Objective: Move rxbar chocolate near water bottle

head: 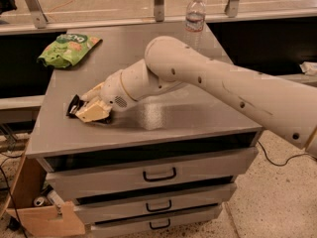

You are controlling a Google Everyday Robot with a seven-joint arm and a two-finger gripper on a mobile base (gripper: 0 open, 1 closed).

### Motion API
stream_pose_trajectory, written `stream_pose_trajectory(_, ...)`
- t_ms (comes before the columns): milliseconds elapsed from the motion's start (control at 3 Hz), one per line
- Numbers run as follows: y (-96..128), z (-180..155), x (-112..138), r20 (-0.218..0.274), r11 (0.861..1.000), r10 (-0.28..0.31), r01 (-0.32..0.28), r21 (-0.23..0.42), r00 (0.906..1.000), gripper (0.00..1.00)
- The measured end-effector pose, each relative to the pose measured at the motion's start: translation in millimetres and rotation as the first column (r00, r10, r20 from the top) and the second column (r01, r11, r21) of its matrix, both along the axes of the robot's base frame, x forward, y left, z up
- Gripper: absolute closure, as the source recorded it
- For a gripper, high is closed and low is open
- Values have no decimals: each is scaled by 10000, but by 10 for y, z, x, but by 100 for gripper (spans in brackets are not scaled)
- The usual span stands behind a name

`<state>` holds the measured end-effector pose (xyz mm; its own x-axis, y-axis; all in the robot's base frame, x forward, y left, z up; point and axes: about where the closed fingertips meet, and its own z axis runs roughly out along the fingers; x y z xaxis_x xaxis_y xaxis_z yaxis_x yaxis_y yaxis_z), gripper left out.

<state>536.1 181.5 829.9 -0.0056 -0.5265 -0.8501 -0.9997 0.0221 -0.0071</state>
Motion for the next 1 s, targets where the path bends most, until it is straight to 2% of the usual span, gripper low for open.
stream_pose_trajectory(333,-387,358,29,826,9953,-582,642,-721,9949,100)
stream_pose_trajectory(667,-1075,1313,71,2942,9701,-1401,1906,-1505,9454,100)
stream_pose_trajectory(1000,-1069,1301,70,2920,9703,-1392,1892,-1505,9462,100)
